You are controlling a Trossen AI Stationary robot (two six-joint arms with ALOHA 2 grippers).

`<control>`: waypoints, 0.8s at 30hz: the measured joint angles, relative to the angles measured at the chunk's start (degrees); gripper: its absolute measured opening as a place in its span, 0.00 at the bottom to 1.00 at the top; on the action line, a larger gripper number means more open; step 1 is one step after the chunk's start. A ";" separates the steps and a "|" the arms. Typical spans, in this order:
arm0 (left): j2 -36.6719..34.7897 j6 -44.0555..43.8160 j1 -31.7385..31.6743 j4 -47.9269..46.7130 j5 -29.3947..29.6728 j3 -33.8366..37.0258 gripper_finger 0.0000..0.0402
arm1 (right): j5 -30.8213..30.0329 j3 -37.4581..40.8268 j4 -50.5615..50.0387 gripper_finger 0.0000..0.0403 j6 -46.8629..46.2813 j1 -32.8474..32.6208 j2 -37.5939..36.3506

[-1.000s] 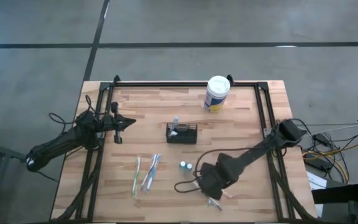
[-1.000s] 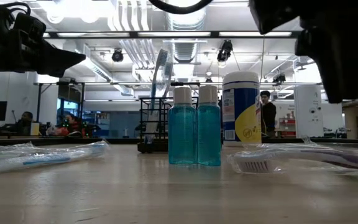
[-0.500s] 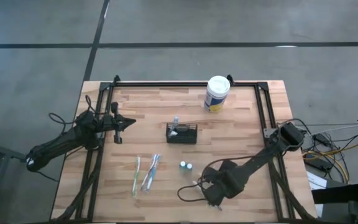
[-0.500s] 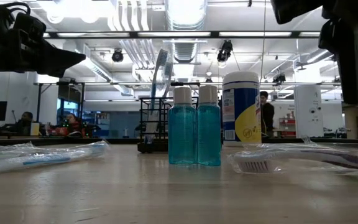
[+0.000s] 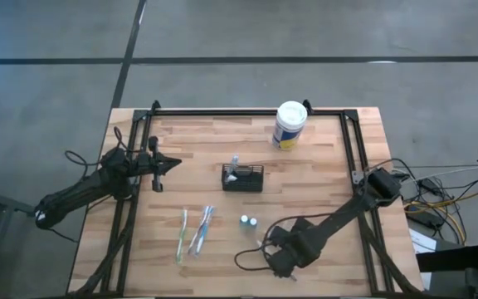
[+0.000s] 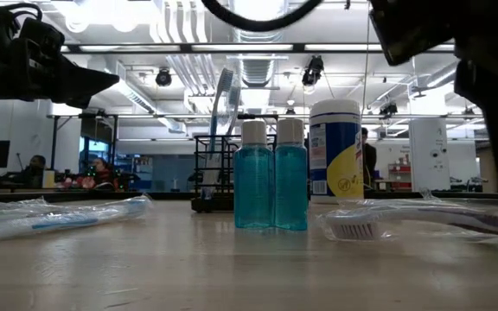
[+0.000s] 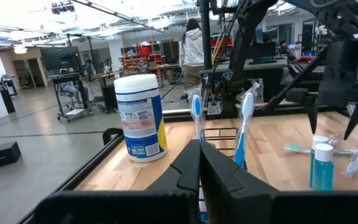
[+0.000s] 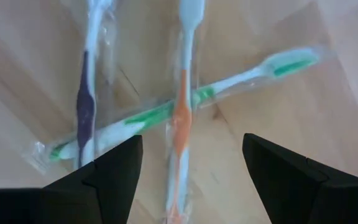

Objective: Pick & Place toothbrushing station
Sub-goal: Put the orange toothbrush into the black wire organizer

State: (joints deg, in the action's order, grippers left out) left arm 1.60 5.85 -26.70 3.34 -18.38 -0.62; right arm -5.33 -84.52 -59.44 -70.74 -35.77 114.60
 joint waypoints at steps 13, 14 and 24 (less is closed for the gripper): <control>0.58 -0.40 0.00 0.04 0.01 0.00 0.02 | 1.28 3.59 1.92 0.68 0.41 -0.76 0.77; 0.58 -0.46 0.00 0.06 0.01 0.00 0.02 | 1.22 4.22 2.80 0.68 0.49 -0.76 0.77; 0.58 -0.56 -0.02 0.06 0.01 0.00 0.02 | 0.86 9.23 9.20 0.63 1.34 -0.74 0.38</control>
State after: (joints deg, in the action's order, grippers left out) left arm 2.17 5.29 -26.72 3.40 -18.37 -0.62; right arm -4.47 -75.29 -50.24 -69.40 -36.51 114.99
